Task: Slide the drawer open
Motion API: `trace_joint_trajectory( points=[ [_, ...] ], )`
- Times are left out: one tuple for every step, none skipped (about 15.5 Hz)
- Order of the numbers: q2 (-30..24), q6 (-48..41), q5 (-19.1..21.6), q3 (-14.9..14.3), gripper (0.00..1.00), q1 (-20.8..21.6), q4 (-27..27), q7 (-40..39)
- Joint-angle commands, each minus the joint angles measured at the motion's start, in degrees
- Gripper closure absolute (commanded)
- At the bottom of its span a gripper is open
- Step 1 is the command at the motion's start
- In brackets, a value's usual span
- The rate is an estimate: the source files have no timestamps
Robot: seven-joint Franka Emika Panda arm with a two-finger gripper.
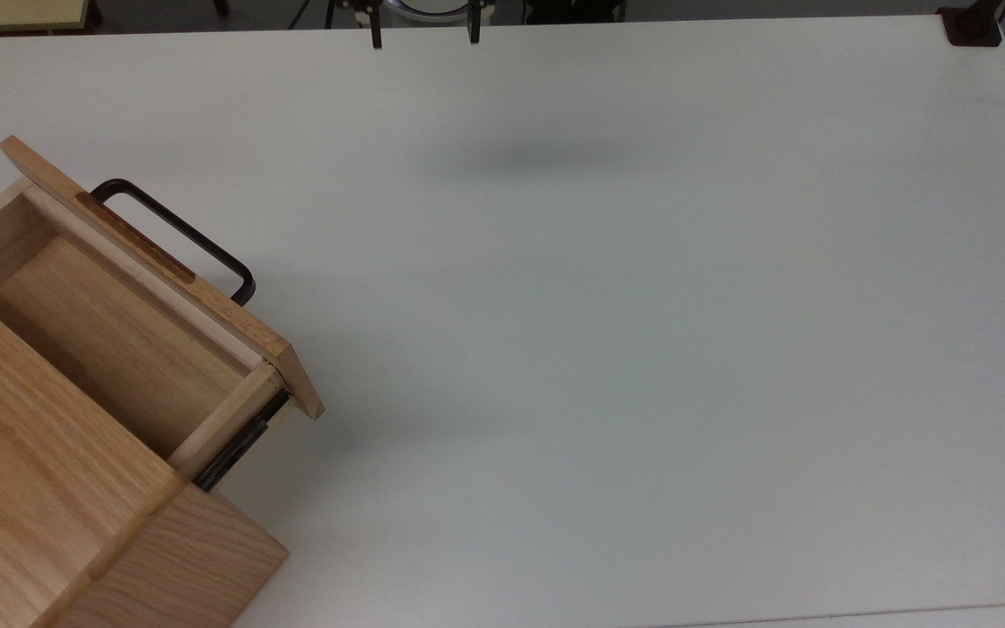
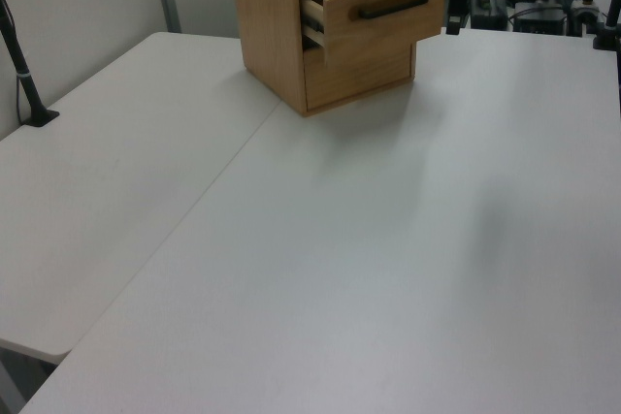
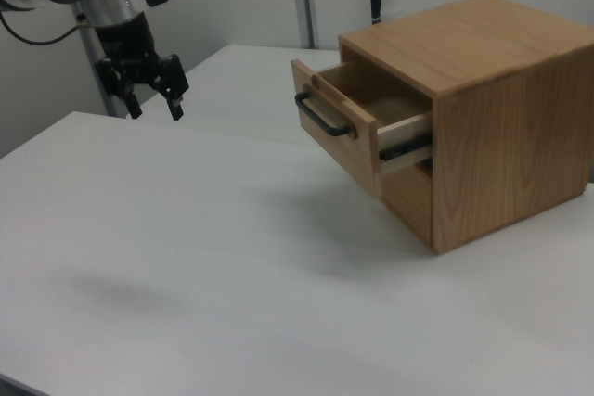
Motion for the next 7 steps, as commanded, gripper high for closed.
trace_joint_trajectory(
  points=[
    [-1.8,-5.9,1.3,-0.8,0.0,0.1,-0.3,3.0],
    [-2.0,-5.9,1.6,-1.6,0.0,0.1,-0.4,2.9],
    [-2.0,-5.7,1.8,-2.7,0.0,0.1,-0.5,2.9],
    [-1.7,-5.9,1.8,-3.2,0.0,0.2,-0.5,2.8],
    [-1.7,-6.0,1.8,-3.2,0.0,0.2,-0.5,3.1],
    [-1.8,-6.0,1.7,-3.3,0.0,0.1,-0.4,3.1],
    [-1.7,-6.0,1.7,-3.6,0.0,0.1,-0.4,2.6]
  ],
)
